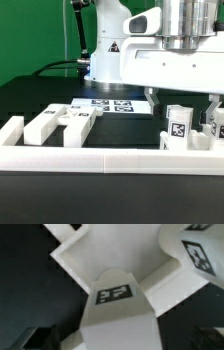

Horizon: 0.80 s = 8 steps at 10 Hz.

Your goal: Assemble chair

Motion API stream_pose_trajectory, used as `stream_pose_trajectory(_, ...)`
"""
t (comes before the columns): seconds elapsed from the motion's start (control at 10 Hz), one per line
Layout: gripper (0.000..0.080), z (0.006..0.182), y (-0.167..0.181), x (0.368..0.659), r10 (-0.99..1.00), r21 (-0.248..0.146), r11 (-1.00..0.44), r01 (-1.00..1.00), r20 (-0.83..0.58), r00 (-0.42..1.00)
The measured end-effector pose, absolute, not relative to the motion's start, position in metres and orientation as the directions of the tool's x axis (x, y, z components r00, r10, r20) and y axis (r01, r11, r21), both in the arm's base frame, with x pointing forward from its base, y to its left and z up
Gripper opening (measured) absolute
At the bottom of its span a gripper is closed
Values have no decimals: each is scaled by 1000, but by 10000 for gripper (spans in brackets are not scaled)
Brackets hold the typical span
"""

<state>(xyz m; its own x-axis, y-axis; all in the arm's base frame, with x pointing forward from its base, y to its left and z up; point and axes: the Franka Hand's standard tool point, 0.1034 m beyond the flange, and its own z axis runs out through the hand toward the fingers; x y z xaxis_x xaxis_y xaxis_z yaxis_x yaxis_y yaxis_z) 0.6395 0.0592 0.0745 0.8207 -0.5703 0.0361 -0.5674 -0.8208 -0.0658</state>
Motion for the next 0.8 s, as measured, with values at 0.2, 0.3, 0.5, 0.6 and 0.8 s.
stream_pose_trajectory(0.2, 650, 74, 58, 640, -471, -62, -882, -468, 47, 881)
stream_pose_trajectory(0.3, 650, 74, 57, 640, -452, -61, -891, -449, 49, 891)
stream_pose_trajectory(0.5, 384, 74, 57, 640, -458, -62, -888, -455, 48, 887)
stream_pose_trajectory(0.6, 289, 74, 57, 640, -459, -62, -888, -456, 48, 887)
stream_pose_trajectory(0.8, 289, 74, 57, 640, -476, -63, -879, -473, 47, 878)
